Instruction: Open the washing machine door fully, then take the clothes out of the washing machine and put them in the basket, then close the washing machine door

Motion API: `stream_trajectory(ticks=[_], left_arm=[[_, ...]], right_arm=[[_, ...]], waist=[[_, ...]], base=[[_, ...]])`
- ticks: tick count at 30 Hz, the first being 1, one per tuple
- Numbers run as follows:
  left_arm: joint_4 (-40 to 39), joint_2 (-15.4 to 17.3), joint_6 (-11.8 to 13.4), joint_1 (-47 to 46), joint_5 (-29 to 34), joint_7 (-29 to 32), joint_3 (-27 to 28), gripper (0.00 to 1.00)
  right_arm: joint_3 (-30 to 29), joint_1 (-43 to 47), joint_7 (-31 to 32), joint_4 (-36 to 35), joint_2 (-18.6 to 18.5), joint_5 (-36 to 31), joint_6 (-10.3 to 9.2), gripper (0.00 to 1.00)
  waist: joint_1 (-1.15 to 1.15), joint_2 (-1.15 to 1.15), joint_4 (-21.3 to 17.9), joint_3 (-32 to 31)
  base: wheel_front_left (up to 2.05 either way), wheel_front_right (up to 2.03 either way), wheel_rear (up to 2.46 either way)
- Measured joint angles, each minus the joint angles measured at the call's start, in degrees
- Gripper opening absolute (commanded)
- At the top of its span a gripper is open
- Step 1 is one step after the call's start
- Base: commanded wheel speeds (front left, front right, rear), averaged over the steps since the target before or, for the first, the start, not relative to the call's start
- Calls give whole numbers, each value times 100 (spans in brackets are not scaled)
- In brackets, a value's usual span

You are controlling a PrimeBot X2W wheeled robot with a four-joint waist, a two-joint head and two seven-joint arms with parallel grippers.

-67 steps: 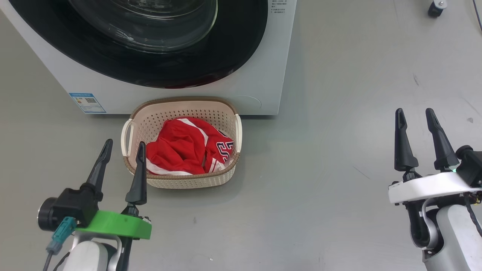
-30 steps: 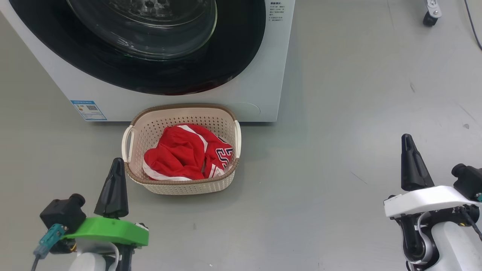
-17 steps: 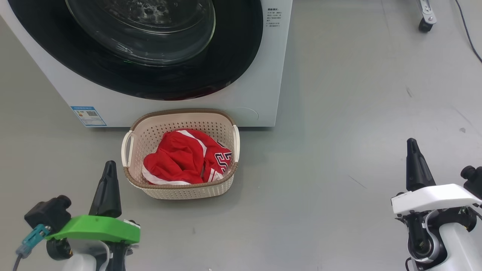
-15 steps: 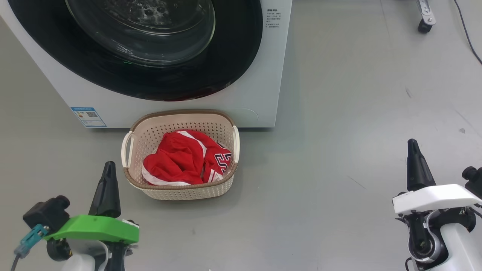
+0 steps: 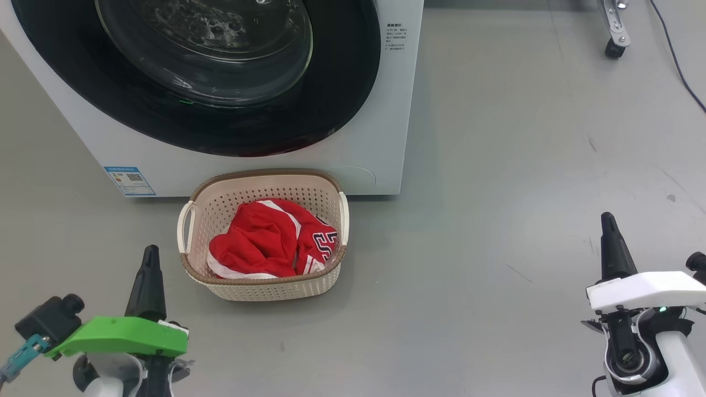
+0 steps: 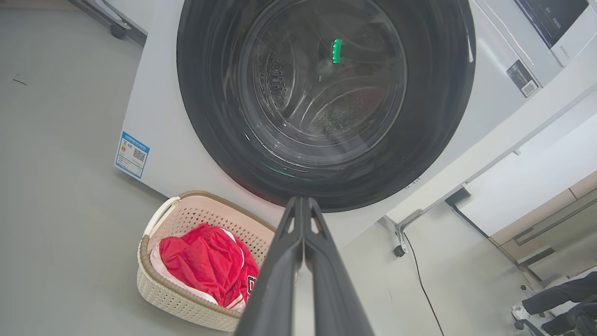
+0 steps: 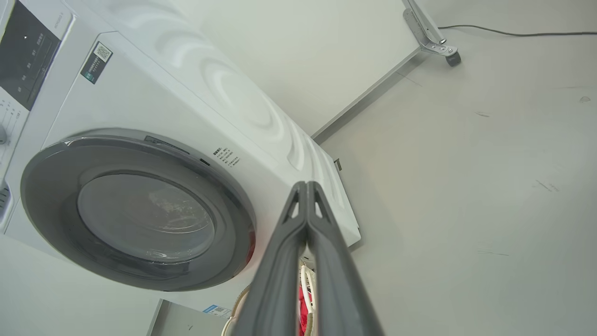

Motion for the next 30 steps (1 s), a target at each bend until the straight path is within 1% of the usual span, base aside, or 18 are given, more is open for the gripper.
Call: stream_trajectory(ticks=[12, 16, 20, 30], left_arm=[[94, 22, -9, 2, -945, 230, 78, 0], [115, 29, -46, 3, -1243, 313, 126, 0], [134, 41, -47, 3, -1436, 345, 165, 0], [219, 60, -51, 4, -2184, 553, 233, 0]], right_arm=[[-178, 1, 204, 127, 73, 802, 27, 0], [-232, 1, 287, 158, 87, 1061, 55, 0], [-283, 2, 347, 189, 103, 1262, 70, 0], [-427, 2, 525, 293, 170, 1922, 105, 0]], waist=[[0, 0, -33, -115], [0, 0, -44, -153], [0, 0, -52, -182], [0, 0, -80, -278]], base=[[0, 0, 0], [0, 0, 0], [0, 0, 0], [0, 0, 0]])
